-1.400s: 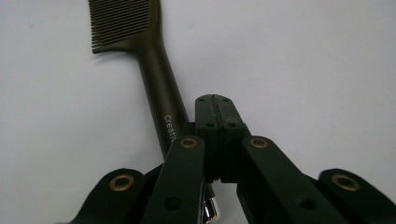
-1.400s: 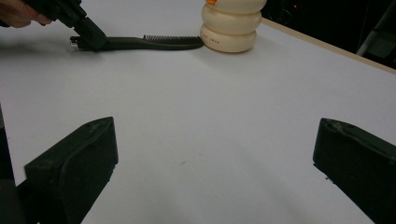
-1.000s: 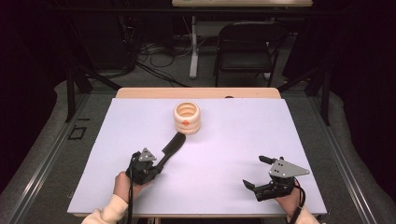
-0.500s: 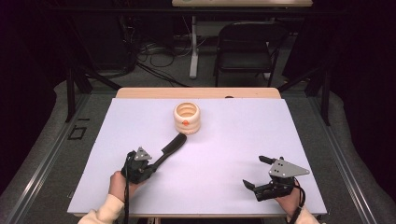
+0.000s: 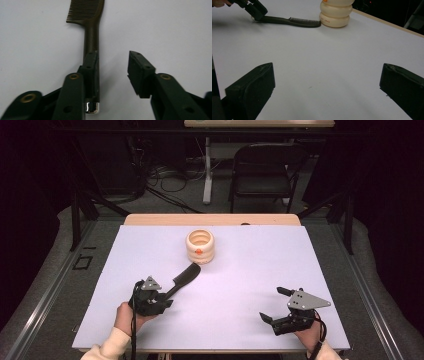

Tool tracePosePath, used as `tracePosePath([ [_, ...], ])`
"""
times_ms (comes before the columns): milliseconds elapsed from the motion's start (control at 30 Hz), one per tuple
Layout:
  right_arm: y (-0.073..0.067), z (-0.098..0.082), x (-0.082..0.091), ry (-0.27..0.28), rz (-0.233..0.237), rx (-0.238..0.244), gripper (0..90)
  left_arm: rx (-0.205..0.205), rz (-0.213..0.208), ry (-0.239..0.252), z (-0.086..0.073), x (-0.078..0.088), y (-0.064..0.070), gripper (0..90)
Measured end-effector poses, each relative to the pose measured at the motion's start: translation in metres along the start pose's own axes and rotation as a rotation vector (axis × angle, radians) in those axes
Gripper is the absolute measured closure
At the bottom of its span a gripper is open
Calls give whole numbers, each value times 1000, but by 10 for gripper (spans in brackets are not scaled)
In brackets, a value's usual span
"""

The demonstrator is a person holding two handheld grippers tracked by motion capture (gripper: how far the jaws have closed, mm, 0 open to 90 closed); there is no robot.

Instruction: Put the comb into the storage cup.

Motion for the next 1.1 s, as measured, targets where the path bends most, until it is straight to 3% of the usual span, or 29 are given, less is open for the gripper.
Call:
tracePosePath([
  [167, 0, 0, -1, 0, 0, -3, 0, -8, 4, -16, 6, 3, 2, 438],
  [267, 0, 0, -1, -4, 2, -6, 0, -13, 9, -52, 10, 3, 1, 319],
  [333, 0, 0, -1, -3, 1, -7, 0, -17, 13, -59, 12, 3, 1, 277],
  [367, 0, 0, -1, -4, 0, -7, 0, -26, 17, -90, 15, 3, 1, 244],
  [467, 0, -1, -2, -4, 5, -7, 0, -43, 28, -120, 21, 2, 0, 175],
  [1000, 0, -1, -1, -8, 5, -12, 0, -69, 86, -235, 40, -12, 0, 25],
  [1100, 1, -1, -1, -8, 5, -13, 0, -56, 97, -256, 42, -16, -2, 5],
])
Point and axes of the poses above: each handheld gripper's, and its own axes: x roughly backward along the jaws, z roughly out of its top, y roughly to its right, the point moved 4 cm from there along -x, roughly forward along the jaws, and after that the axes turned 13 degrees about x, right-handed, at the moved point
